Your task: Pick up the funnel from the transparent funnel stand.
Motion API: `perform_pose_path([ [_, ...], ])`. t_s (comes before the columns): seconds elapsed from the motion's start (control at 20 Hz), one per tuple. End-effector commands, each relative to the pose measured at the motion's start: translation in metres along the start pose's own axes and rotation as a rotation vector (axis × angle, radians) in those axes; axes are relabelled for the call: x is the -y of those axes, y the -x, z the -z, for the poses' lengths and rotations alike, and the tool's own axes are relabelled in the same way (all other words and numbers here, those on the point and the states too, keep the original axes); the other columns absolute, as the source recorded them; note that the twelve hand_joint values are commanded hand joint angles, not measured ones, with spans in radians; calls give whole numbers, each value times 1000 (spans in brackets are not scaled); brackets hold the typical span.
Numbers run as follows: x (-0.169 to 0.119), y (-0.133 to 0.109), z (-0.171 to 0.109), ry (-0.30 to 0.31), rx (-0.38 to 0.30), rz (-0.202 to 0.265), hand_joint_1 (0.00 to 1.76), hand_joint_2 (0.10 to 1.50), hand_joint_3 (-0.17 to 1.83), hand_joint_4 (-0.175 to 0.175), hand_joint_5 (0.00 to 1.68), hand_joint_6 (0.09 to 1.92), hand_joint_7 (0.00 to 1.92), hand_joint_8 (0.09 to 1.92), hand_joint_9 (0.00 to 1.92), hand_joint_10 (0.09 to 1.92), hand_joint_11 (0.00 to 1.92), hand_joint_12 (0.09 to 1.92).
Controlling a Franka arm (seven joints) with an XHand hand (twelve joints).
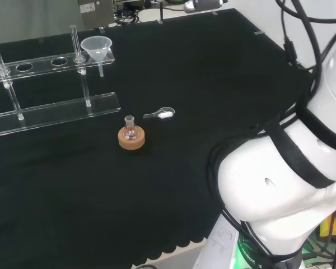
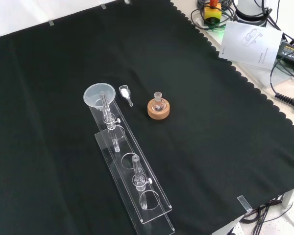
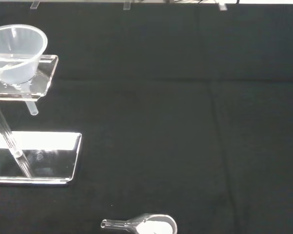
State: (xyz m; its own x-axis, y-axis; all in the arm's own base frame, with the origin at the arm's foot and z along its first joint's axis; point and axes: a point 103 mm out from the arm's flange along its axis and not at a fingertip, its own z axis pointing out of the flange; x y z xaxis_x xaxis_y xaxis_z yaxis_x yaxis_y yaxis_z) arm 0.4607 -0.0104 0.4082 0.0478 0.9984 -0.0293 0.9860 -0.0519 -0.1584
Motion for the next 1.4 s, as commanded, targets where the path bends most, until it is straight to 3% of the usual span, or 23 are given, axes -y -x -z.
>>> perform_pose_path([
  [0.05,-38,-29,-5,-60,25,81,437,940,215,-27,236,87,131,623,274,709,47,1468],
  [0.3,-74,-51,-15,-113,41,125,467,919,208,-30,227,87,115,630,266,711,68,1478],
  [0.65,-98,-72,-27,-181,66,163,456,903,212,-27,198,87,62,648,204,729,47,1499],
  [0.95,-109,-99,-49,-216,89,211,450,886,207,-28,187,87,51,651,195,735,43,1508],
  [1.4,-133,-121,-56,-227,104,250,414,857,199,-25,143,87,13,649,157,737,49,1520],
])
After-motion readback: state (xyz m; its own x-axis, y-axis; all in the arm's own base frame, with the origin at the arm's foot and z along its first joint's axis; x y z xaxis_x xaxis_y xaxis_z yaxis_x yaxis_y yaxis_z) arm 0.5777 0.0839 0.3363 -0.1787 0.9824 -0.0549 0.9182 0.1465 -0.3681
